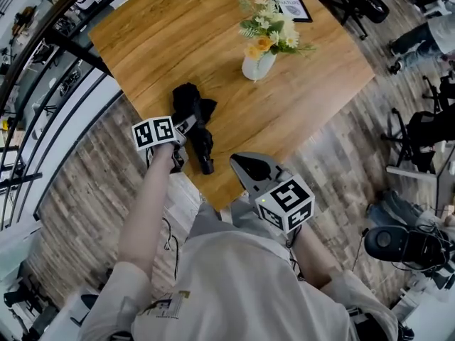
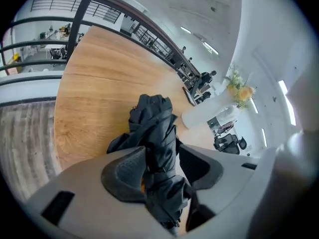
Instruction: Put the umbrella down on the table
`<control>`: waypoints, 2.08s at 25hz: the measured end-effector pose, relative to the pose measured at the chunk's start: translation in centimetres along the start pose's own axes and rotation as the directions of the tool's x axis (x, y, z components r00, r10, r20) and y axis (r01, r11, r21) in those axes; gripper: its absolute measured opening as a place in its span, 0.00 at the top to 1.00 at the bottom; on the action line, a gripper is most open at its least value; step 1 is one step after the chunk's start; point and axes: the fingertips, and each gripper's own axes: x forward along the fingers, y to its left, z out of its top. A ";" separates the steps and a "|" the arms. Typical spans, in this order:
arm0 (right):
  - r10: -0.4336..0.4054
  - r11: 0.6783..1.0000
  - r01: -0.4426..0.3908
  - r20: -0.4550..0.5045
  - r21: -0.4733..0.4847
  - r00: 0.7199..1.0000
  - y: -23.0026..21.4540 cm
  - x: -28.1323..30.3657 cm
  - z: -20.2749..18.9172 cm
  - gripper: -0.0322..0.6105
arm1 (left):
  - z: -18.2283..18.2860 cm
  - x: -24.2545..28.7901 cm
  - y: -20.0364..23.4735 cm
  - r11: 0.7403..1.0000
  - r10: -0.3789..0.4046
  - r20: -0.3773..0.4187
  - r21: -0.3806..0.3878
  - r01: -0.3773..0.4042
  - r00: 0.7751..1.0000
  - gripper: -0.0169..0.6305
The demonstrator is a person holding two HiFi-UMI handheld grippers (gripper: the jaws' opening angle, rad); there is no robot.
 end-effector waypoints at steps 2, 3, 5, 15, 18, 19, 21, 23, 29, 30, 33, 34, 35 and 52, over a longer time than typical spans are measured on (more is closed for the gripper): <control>0.002 1.000 -0.002 0.009 0.016 1.000 -0.2 -0.5 0.1 0.91 | 0.8 -0.5 -1.3 1.000 -0.018 0.018 0.025 0.017 1.000 0.63; 0.001 1.000 -0.001 0.013 0.014 1.000 -0.2 -0.6 0.2 0.91 | 1.1 -0.8 -1.9 0.999 -0.020 0.025 0.042 0.018 0.999 0.63; 0.004 1.000 -0.004 0.024 0.000 1.000 0.1 -0.9 0.6 0.91 | 1.6 -1.8 -3.0 0.997 -0.026 0.046 0.078 0.022 0.999 0.64; -0.025 0.984 0.047 0.133 -0.171 0.991 1.1 -4.5 5.7 0.91 | 5.9 -12.2 -14.3 0.904 -0.239 0.239 0.410 0.126 0.941 0.75; -0.048 0.973 0.089 0.195 -0.211 0.980 1.2 -6.4 8.1 0.91 | 7.1 -16.9 -18.5 0.841 -0.306 0.305 0.531 0.106 0.902 0.77; -0.055 0.971 0.103 0.219 -0.215 0.974 1.3 -7.3 9.0 0.91 | 7.4 -18.5 -19.8 0.821 -0.324 0.325 0.564 0.093 0.888 0.77; -0.067 0.966 0.130 0.269 -0.223 0.961 1.9 -9.1 10.7 0.91 | 7.7 -21.6 -22.4 0.785 -0.361 0.362 0.616 0.071 0.859 0.81; -0.062 0.961 0.142 0.319 -0.236 0.946 2.9 -11.2 12.4 0.91 | 7.8 -24.5 -24.4 0.751 -0.392 0.391 0.659 0.044 0.833 0.88; -0.017 0.931 0.186 0.474 -0.313 0.880 7.5 -18.0 17.5 0.91 | 7.1 -32.3 -29.6 0.630 -0.462 0.443 0.774 -0.067 0.768 0.92; -0.010 0.926 0.195 0.496 -0.323 0.868 8.3 -19.0 18.2 0.91 | 7.0 -33.5 -30.4 0.611 -0.467 0.454 0.786 -0.095 0.759 0.92; 0.009 0.914 0.216 0.548 -0.345 0.836 10.5 -21.6 19.7 0.91 | 6.1 -36.4 -32.4 0.550 -0.477 0.467 0.819 -0.162 0.744 0.93; 0.014 0.911 0.221 0.562 -0.348 0.827 11.1 -22.4 20.1 0.91 | 5.6 -37.0 -32.9 0.534 -0.481 0.466 0.827 -0.174 0.742 0.94; 0.021 0.910 0.223 0.576 -0.350 0.817 11.6 -23.0 20.3 0.91 | 5.2 -37.7 -33.4 0.521 -0.486 0.466 0.833 -0.183 0.739 0.94; 0.067 0.869 0.200 0.508 -0.452 0.859 14.8 -22.9 17.9 0.91 | -1.5 -39.7 -32.0 0.459 -0.468 0.478 0.850 -0.259 0.743 0.95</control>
